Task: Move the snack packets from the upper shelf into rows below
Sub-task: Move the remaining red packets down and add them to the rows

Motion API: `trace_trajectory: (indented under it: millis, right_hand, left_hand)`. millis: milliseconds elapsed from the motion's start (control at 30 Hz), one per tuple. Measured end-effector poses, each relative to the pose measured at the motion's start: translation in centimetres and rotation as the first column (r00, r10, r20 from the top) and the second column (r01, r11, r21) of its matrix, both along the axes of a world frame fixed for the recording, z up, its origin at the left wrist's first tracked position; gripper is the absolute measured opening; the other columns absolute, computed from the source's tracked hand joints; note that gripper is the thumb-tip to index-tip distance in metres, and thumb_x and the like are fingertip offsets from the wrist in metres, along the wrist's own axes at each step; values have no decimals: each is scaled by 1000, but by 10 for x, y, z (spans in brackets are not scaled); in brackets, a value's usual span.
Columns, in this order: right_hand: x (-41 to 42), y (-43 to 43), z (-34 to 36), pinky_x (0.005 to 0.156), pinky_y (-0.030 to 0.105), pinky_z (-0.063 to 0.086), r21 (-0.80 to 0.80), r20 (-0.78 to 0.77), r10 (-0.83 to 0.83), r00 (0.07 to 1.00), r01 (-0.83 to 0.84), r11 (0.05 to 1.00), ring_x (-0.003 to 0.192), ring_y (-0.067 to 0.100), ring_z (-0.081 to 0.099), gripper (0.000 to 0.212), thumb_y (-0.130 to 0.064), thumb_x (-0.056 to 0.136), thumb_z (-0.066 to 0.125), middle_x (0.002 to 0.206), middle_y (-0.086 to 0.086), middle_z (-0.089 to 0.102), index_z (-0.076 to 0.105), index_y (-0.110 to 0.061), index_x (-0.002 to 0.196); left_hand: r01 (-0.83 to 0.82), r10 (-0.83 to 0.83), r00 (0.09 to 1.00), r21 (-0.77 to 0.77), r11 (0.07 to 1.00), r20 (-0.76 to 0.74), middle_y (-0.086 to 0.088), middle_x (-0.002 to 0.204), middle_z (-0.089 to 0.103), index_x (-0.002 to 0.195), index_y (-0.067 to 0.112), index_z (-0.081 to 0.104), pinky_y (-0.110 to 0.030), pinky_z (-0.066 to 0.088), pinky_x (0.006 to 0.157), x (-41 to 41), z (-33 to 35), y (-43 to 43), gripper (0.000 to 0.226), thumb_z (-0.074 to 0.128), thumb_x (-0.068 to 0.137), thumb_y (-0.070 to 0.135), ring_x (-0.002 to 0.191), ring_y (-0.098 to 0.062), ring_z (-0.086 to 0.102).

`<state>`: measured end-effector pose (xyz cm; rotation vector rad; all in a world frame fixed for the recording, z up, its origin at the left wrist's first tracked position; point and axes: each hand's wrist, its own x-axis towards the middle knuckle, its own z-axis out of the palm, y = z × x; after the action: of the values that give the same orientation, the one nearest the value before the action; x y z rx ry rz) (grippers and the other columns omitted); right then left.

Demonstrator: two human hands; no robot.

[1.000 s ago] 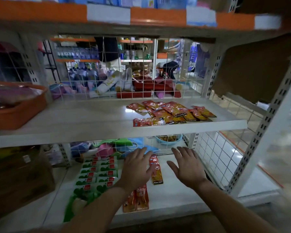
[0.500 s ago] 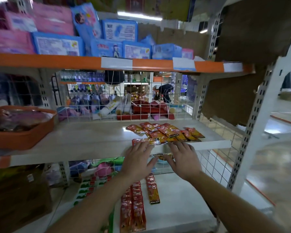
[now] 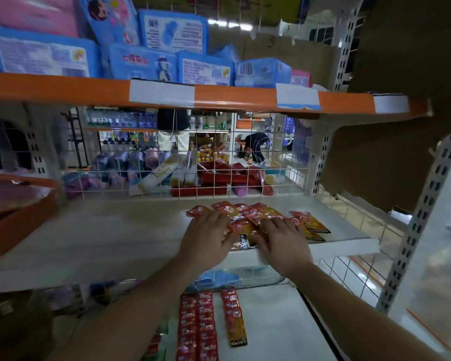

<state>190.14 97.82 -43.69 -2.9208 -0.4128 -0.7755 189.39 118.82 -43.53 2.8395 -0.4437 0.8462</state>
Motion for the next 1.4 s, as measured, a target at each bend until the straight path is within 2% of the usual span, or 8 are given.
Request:
trace_trajectory:
  millis: [233,433,600,700,800,1000,1167,1400]
  right_hand:
    - [53,-1,2,93,42,49,34,1,-36,999,36,999,110,29,59,54,-59,98,38,116,8,69,64,-18,122]
    - [65,2,-3,94,38,42,170,-52,-32,998,41,985,107,24,56,50,-57,99,37,116,5,67,60,-24,128]
    - [70,-1,-6,102,41,38,206,-114,-6,993,30,978,116,24,50,52,-55,99,37,124,5,62,53,-23,136]
    - [74,0,-10,106,43,38,195,-149,-12,989,41,980,122,26,48,58,-58,97,37,130,6,60,48,-20,139]
    - [76,-1,-10,107,44,38,190,-171,-6,985,39,981,123,26,48,61,-60,96,40,131,7,58,44,-19,141]
    - [65,-2,-2,108,40,34,225,-166,26,986,12,974,126,26,41,69,-53,96,50,137,9,48,29,-14,149]
    - [59,-3,5,105,41,37,321,-201,59,978,9,947,122,27,46,69,-44,94,59,129,10,51,31,-14,149]
    - [46,11,25,77,44,57,573,-232,116,966,39,818,86,24,65,33,-26,90,65,100,2,65,48,-20,117]
  left_hand:
    - [-71,37,990,-261,963,-134,-2,111,66,115,15,66,-36,50,87,54,2,-8,42,47,99,48,105,-20,59]
    - [-253,148,949,-395,883,-277,-10,79,62,70,11,54,-33,50,66,90,-6,-18,53,49,95,58,75,-24,61]
    - [-399,274,894,-353,846,-354,-10,91,66,91,5,65,-27,44,61,105,-3,-26,73,52,82,77,85,-24,64]
    - [-461,292,851,-354,814,-436,-8,106,65,102,11,66,-32,53,73,111,0,-26,67,65,76,72,98,-25,62]
    - [-484,220,821,-437,758,-527,-8,119,62,120,13,60,-41,53,92,115,3,-20,73,77,67,61,109,-28,59]
    - [-277,-105,914,-793,543,-392,-3,101,65,104,12,51,-34,52,81,98,0,-10,38,79,78,13,99,-21,64]
    - [-146,-290,919,-914,378,-267,0,104,70,115,12,59,-31,54,85,73,8,-2,41,78,79,9,96,-11,67]
    - [-34,-469,857,-933,359,-212,2,112,73,118,23,67,-28,52,88,30,17,19,43,69,84,-3,104,-12,68]
